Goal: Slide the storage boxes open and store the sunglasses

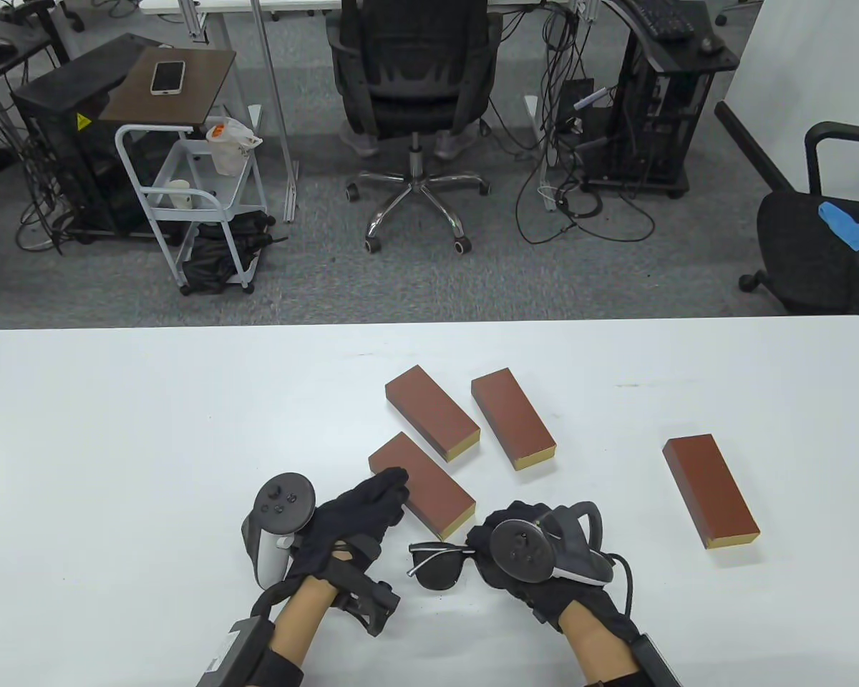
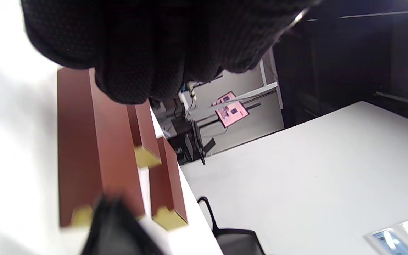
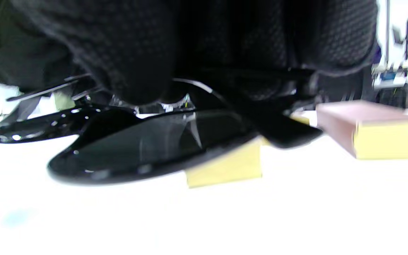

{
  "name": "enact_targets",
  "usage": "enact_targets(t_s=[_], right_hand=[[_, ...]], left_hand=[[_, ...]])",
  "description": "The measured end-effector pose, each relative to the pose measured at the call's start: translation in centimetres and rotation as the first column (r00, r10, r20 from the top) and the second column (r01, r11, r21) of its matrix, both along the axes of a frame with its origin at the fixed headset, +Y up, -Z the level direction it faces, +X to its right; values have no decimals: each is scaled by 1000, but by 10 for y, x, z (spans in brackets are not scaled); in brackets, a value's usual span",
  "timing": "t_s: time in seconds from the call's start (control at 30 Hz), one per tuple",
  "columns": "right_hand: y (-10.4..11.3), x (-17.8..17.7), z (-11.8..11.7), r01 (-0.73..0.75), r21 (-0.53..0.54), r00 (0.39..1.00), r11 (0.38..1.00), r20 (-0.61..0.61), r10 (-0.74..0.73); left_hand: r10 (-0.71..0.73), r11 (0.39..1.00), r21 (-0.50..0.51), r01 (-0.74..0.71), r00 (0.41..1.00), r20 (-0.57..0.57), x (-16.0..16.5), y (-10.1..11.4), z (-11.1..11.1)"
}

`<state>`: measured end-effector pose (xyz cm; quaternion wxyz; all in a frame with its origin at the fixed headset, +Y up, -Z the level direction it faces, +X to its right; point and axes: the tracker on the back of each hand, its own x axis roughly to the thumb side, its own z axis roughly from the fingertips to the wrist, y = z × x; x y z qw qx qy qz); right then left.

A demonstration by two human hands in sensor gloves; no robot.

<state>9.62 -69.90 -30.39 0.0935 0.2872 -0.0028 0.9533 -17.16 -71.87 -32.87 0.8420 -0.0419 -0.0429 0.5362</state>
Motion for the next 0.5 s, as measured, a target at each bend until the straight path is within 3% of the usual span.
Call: enact_targets(t_s=[0.17, 0.5], right_hand=[[-13, -2, -4, -106, -147, 994, 983, -10, 106], [-39, -2, -9, -221, -198, 974, 955, 4, 226]], left_hand=[[-67, 996, 58, 70, 996, -59, -10, 8, 0], [-97, 992, 74, 102, 993, -71, -11, 10, 0]])
